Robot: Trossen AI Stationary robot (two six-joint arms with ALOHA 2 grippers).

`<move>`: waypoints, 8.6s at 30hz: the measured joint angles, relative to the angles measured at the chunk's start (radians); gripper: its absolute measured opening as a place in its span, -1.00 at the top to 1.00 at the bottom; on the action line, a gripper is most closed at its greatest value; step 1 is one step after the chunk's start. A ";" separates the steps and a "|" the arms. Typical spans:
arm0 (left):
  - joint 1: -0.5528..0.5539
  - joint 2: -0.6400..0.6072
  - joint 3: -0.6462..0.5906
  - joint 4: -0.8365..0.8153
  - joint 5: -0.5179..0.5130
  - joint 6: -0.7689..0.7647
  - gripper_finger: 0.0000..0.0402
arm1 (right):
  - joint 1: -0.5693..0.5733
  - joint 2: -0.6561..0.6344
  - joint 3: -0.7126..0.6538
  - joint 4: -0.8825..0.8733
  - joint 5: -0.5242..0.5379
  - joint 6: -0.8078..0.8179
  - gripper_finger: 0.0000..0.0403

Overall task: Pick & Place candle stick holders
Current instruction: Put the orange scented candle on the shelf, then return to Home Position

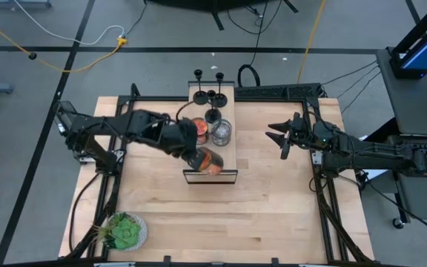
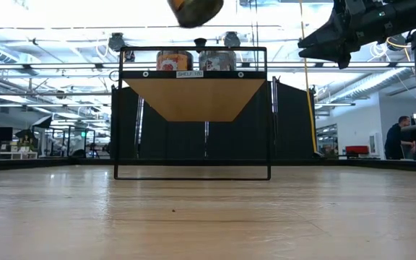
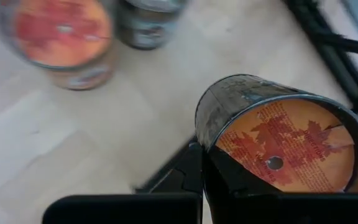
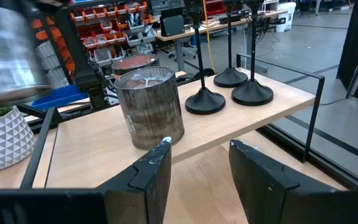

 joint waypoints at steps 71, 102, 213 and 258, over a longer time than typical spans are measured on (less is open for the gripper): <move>0.193 0.158 0.000 -0.029 0.033 0.214 0.91 | 0.000 0.000 0.000 -0.003 0.003 0.000 0.23; 0.096 -0.037 0.154 -0.199 -0.173 0.335 0.91 | 0.000 -0.001 0.000 -0.059 0.003 0.000 0.23; 0.001 -1.621 -1.843 1.090 -0.074 0.664 0.98 | 0.002 -0.481 -0.313 0.035 -0.261 0.161 0.23; 0.056 -1.638 -1.844 1.057 -0.079 0.739 0.86 | 0.002 -0.475 -0.313 0.005 -0.258 0.097 0.23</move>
